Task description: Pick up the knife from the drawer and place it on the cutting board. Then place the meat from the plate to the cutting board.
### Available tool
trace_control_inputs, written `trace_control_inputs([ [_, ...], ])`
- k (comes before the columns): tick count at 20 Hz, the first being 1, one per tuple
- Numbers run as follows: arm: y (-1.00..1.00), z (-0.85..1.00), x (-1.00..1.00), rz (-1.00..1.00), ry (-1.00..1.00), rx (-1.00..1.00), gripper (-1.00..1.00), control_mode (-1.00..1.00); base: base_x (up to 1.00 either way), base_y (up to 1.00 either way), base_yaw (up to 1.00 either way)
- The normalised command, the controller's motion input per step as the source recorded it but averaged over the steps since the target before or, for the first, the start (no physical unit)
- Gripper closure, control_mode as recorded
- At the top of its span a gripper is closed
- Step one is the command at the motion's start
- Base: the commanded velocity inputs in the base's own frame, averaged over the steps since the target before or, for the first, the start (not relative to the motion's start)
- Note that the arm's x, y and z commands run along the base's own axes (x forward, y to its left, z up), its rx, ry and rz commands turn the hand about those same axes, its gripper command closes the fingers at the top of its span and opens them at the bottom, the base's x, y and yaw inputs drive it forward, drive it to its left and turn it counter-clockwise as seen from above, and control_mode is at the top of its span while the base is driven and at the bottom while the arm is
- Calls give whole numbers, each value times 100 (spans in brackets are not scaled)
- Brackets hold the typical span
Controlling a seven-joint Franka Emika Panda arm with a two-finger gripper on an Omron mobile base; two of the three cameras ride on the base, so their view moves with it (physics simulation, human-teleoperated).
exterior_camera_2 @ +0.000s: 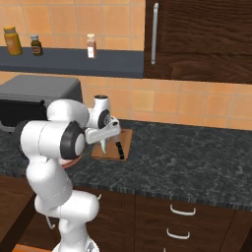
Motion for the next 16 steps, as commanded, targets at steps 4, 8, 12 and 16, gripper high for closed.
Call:
trace_control_inputs([
  [4, 1, -67, 35, 23, 2, -6, 100, -100, 0, 0, 0],
  [8, 0, -37, 32, 11, 0, -5, 100, -100, 0, 0, 0],
  [12, 0, 0, 41, 2, 0, -1, 100, -100, 0, 0, 0],
  [16, 8, 0, 32, 0, 0, 0, 100, -100, 0, 0, 0],
])
